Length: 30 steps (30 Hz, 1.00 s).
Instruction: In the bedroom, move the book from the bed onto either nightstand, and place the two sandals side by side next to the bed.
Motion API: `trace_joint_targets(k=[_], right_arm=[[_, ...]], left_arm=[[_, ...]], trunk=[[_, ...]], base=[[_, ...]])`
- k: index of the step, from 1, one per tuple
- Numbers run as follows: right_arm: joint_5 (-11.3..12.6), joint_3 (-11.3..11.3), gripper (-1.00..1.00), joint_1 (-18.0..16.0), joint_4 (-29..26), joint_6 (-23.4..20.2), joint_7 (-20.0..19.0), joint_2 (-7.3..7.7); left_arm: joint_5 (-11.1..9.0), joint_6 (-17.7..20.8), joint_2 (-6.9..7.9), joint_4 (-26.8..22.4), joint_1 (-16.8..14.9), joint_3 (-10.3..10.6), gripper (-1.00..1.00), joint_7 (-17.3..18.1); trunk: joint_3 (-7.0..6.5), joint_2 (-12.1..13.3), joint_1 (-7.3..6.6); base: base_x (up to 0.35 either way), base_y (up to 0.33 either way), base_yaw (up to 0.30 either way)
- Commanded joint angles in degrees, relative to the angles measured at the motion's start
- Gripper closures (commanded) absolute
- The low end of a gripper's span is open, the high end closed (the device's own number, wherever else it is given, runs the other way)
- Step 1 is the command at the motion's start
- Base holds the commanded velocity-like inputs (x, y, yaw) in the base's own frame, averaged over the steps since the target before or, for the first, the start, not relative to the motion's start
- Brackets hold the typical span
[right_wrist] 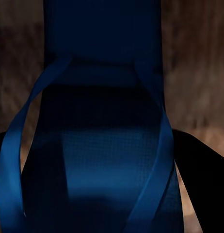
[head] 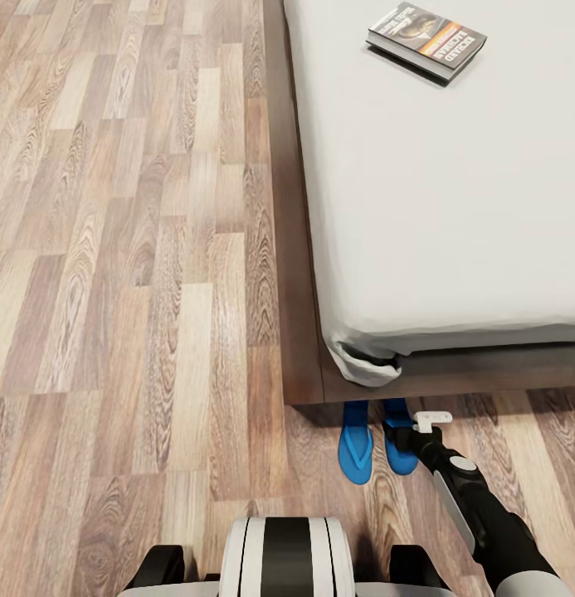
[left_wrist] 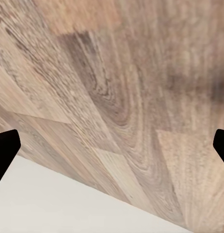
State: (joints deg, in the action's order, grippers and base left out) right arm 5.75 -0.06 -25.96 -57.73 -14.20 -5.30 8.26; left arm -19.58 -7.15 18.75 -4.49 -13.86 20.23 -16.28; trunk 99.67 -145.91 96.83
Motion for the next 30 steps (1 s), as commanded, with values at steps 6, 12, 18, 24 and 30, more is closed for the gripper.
trace_joint_targets(k=[6,12,18,24,30], right_arm=[[1.10,0.15,1.00,0.04,2.13,-0.30,-0.24,0.00],[1.08,0.11,1.00,0.04,1.96,-0.28,-0.24,0.00],[1.08,0.03,1.00,0.04,1.73,-0.25,-0.24,0.03],[1.07,-0.01,1.00,0.04,1.57,-0.22,-0.24,0.01],[1.09,-0.09,1.00,0.04,1.31,-0.22,-0.24,0.03]], left_arm=[[-0.53,-0.14,0.03,0.00,-0.02,0.52,-1.00,-0.16],[-0.54,-0.14,0.02,0.00,-0.02,0.57,-1.00,-0.16],[-0.55,-0.14,0.02,0.00,-0.02,0.59,-1.00,-0.16],[-0.52,-0.14,0.03,0.00,-0.02,0.60,-1.00,-0.16],[-0.52,-0.14,0.01,0.00,-0.02,0.66,-1.00,-0.22]], trunk=[[0.03,-0.01,0.00],[0.03,-0.01,0.00],[0.03,-0.01,0.00],[0.03,-0.01,0.00],[0.03,-0.01,0.00]], base=[[0.000,0.000,0.000],[0.000,0.000,0.000],[0.000,0.000,0.000],[0.000,0.000,0.000],[0.000,0.000,0.000]])
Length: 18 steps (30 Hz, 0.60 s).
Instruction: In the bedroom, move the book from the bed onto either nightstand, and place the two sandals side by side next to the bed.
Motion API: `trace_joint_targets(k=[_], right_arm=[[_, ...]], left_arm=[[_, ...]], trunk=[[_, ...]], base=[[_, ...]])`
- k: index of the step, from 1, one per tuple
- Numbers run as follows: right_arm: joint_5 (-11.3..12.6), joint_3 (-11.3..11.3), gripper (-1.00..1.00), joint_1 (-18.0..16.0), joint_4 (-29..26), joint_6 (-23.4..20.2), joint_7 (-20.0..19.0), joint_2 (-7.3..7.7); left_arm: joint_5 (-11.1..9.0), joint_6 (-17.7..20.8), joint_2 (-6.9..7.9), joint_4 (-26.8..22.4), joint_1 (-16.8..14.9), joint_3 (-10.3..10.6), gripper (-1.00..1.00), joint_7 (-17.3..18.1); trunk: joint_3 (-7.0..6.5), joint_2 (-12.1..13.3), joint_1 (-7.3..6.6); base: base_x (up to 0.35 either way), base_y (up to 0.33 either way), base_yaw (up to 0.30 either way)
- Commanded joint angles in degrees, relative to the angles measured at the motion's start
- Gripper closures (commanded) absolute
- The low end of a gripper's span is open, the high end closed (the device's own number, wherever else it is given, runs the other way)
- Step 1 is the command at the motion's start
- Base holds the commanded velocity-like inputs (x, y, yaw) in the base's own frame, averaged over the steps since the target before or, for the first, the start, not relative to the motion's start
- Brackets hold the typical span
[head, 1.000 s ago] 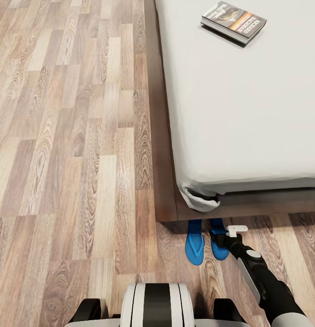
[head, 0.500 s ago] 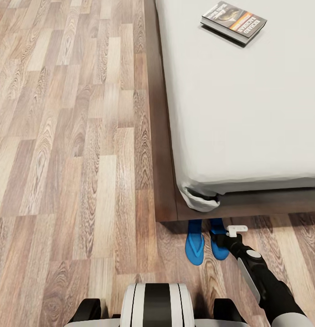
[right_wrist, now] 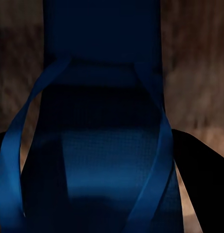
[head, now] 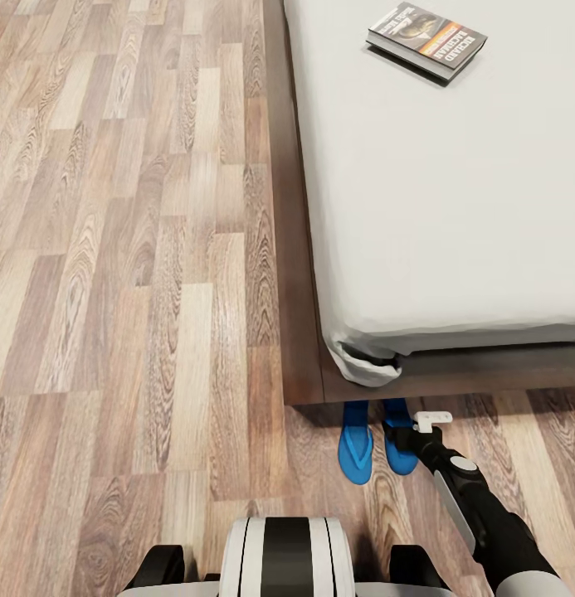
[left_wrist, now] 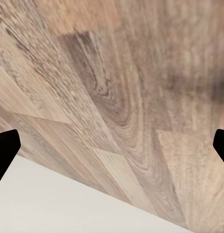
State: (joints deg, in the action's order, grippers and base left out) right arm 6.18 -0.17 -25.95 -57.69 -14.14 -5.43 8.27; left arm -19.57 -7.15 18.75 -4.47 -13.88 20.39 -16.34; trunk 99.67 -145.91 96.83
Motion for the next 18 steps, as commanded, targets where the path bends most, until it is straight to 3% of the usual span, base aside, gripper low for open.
trace_joint_targets(k=[1,4,18], right_arm=[[0.66,0.01,1.00,0.02,1.26,-0.28,-0.10,0.03],[0.67,0.00,1.00,0.02,1.04,-0.28,-0.10,0.02],[0.66,0.02,1.00,0.02,0.02,-0.34,-0.10,-0.01]], left_arm=[[-0.53,-0.14,0.02,-0.01,-0.01,0.50,-1.00,-0.17],[-0.50,-0.14,-0.01,-0.01,-0.01,0.52,-1.00,-0.14],[-0.52,-0.14,-0.01,-0.01,-0.01,0.53,-1.00,-0.18]], trunk=[[0.03,-0.01,0.00],[0.69,-0.05,0.08],[0.69,-0.05,0.08]], base=[[0.000,0.000,0.000],[0.000,0.000,0.000],[0.000,0.000,0.000]])
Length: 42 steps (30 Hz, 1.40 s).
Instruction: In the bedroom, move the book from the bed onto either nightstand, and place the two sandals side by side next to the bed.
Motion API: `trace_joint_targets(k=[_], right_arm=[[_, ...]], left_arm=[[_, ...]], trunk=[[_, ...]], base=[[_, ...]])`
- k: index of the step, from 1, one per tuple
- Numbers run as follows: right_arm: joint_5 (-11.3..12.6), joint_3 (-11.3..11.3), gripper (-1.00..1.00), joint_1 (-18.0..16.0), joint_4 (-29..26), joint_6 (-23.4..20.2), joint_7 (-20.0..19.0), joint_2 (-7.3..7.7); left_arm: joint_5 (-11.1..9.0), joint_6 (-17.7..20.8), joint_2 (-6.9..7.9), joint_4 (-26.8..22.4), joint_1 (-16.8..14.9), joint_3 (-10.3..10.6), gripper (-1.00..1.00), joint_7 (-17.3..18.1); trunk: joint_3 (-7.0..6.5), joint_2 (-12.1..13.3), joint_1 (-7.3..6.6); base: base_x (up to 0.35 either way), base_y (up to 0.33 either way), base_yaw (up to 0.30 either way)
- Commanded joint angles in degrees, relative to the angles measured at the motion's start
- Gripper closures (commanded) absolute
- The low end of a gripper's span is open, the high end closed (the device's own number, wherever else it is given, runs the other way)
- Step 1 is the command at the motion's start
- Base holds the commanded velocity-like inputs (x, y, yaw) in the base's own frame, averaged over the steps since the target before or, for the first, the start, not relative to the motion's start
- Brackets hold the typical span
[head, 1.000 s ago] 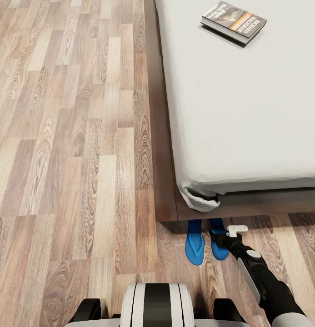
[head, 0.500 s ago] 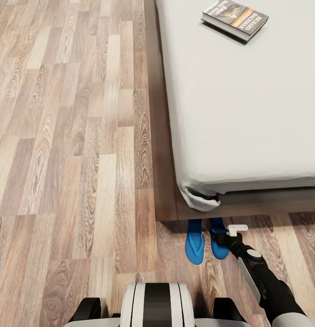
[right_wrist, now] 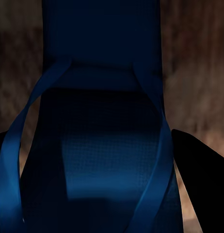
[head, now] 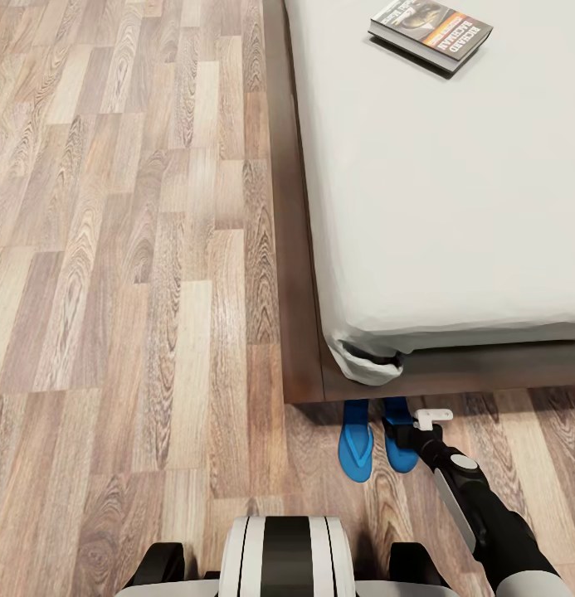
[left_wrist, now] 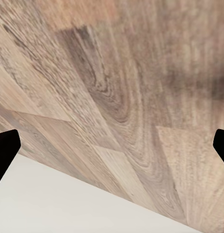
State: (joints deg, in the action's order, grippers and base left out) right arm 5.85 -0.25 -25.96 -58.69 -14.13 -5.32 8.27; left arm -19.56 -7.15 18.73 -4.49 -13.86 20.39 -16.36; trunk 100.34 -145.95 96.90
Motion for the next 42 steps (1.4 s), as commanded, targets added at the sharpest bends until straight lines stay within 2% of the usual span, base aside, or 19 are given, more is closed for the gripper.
trace_joint_targets(k=[1,42], right_arm=[[0.99,0.12,1.00,0.03,1.01,-0.35,-0.22,0.00],[0.92,0.68,1.00,0.03,0.95,-0.46,-0.22,-0.18]], left_arm=[[-0.54,-0.14,0.00,0.01,-0.03,0.52,-1.00,-0.16],[-0.51,-0.13,-0.01,0.01,-0.03,0.61,-1.00,-0.16]], trunk=[[0.03,-0.01,0.01],[0.03,-0.01,0.01]], base=[[0.000,0.000,0.000],[0.000,0.000,0.000]])
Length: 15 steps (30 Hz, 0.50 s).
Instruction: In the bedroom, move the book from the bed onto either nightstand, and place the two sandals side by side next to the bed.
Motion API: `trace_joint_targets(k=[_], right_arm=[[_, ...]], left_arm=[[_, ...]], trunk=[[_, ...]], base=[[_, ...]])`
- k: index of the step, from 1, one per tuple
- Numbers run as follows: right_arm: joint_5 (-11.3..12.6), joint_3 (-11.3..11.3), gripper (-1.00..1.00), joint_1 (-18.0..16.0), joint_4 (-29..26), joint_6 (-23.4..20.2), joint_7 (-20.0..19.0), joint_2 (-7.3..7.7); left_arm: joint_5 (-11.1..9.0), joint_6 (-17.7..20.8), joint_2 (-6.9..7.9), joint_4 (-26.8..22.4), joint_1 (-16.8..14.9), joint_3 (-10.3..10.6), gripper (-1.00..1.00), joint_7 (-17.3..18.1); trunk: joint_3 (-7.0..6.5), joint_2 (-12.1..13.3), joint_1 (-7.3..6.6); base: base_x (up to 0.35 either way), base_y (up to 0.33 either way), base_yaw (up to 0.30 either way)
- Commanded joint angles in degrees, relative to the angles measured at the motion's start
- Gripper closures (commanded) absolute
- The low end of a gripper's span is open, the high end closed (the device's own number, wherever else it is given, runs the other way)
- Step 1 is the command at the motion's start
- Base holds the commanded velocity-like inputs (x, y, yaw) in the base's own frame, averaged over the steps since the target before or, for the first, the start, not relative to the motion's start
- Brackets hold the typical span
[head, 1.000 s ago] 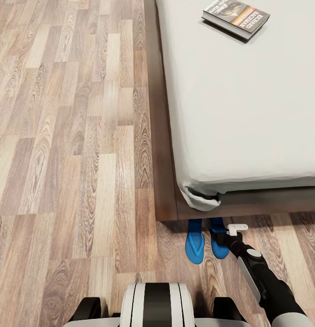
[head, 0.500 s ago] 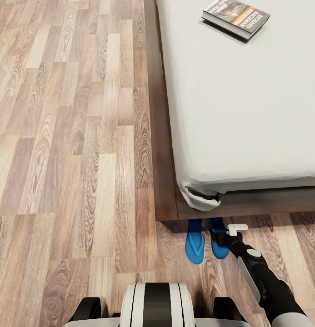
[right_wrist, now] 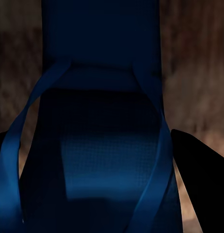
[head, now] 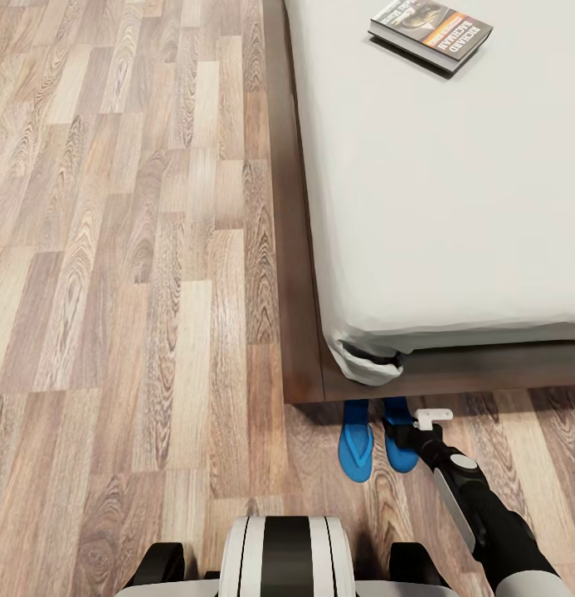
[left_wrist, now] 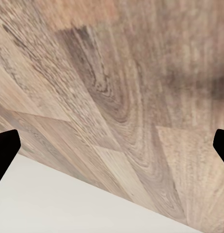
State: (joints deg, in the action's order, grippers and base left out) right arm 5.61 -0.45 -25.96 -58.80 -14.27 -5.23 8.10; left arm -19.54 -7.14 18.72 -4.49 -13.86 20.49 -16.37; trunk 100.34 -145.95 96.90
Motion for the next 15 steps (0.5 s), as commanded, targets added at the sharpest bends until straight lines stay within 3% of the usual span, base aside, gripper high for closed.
trace_joint_targets(k=[1,15], right_arm=[[1.17,0.88,1.00,0.04,1.06,-0.32,-0.31,-0.01],[1.16,0.89,1.00,0.04,1.06,-0.32,-0.29,-0.02]], left_arm=[[-0.53,-0.14,0.00,0.01,-0.03,0.52,-1.00,-0.15],[-0.52,-0.15,0.00,0.01,-0.03,0.52,-1.00,-0.15]], trunk=[[0.03,-0.01,0.00],[0.03,-0.01,0.00]], base=[[0.000,0.000,0.000],[0.000,0.000,0.000]])
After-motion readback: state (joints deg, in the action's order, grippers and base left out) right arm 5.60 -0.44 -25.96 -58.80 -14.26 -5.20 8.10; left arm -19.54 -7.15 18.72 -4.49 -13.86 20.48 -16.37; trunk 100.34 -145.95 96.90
